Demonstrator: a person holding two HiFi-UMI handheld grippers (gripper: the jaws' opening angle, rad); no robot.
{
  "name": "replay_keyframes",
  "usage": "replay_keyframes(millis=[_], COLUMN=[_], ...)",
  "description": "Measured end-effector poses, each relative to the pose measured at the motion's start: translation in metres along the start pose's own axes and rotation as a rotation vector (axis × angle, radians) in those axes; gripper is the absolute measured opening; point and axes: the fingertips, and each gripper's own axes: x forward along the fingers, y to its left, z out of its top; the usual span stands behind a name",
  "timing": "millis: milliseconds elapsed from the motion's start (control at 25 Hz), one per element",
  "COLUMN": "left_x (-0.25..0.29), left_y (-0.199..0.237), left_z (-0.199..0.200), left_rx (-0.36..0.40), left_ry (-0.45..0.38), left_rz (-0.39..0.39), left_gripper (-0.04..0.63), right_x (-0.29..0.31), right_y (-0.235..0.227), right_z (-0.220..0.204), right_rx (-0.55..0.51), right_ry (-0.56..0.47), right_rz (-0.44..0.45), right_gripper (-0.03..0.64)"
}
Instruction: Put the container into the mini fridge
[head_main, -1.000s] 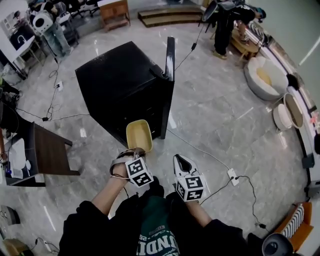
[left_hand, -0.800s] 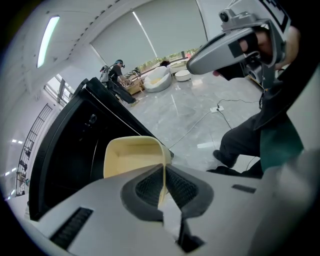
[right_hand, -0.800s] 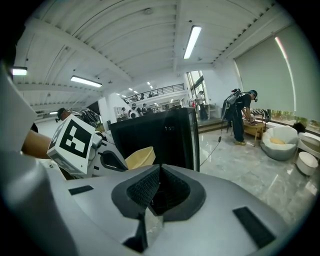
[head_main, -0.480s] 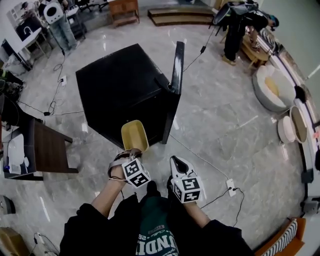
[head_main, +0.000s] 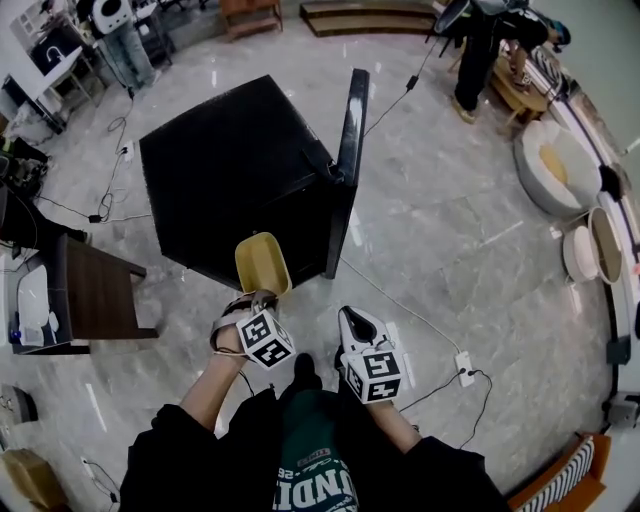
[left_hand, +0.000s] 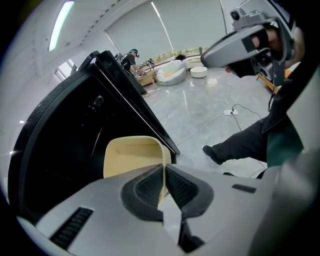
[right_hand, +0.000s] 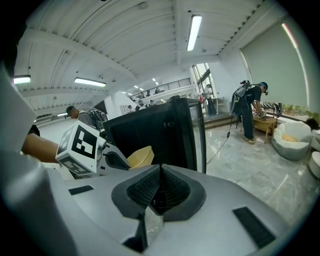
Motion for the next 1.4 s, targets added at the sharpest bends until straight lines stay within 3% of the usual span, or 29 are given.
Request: replay_keyframes(millis=[360, 600, 1120, 1400], left_x=[0.024, 0.056, 0.146, 0.173], left_y=[0.013, 0.025, 0.042, 0.056], left_z=[0.003, -0.006, -0.037, -0.047], left_rx=[0.014, -0.049, -0.090, -0.114], left_ry=[-0.010, 0.015, 0.080, 0.123], left_rz=[0.001, 0.026, 0.026, 0.071], left_gripper=[0.020, 0.020, 0.020, 0.020], right_x=[-0.001, -0.001, 0.010, 0.012], right_y=[-0.006, -0.008, -0.026, -0.027], right_z=[-0.015, -0.033, -0.060, -0.076], right_rx=[0.026, 0.022, 0.016, 0.021], right_ry=[0.030, 0.076, 0.176, 0.221], right_rz=[-0.028, -0.028, -0.037, -0.026], right_gripper=[0.035, 0.035, 0.035, 0.035])
